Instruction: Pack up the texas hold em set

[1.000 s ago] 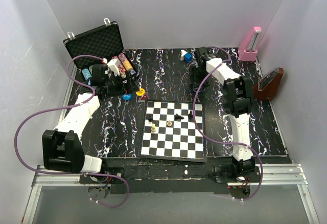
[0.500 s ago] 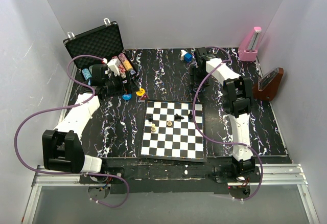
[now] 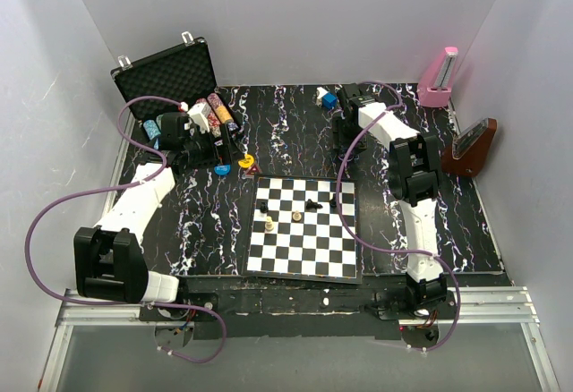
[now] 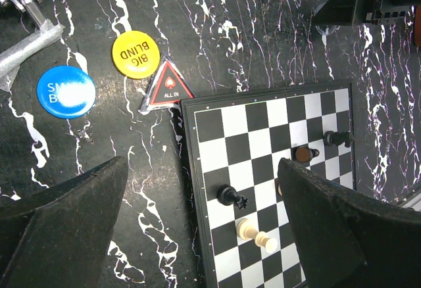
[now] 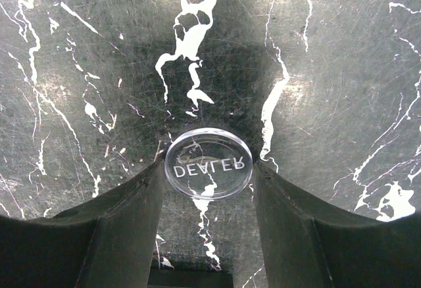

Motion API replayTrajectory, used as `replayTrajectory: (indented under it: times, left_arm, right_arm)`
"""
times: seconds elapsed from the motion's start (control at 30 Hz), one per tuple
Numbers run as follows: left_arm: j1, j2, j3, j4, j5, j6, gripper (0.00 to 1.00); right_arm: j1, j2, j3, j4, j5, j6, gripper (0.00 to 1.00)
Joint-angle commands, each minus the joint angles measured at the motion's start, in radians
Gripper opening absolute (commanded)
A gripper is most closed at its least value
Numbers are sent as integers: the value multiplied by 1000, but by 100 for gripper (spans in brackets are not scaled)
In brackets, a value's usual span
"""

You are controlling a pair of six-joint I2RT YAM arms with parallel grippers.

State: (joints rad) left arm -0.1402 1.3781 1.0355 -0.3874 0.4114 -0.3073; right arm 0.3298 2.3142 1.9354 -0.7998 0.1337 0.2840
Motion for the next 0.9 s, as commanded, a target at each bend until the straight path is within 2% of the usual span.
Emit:
replayTrajectory:
  times: [0.0,0.07,0.33,0.87]
  left_arm:
    - [-2,-39,23,16,20,0,98]
    - [-2,-37,21,16,21,0,98]
    - [-2,-39,12,22,21,-12,98]
    - [-2,1,15,39,55,-55,98]
  right_arm:
    - [3,67,7,-62,44,4,63]
    - [5,70,10,-65,49,6,63]
    - [6,39,10,-70,12,-9,43]
    - [51,-81,30,-88,-32,-25,41]
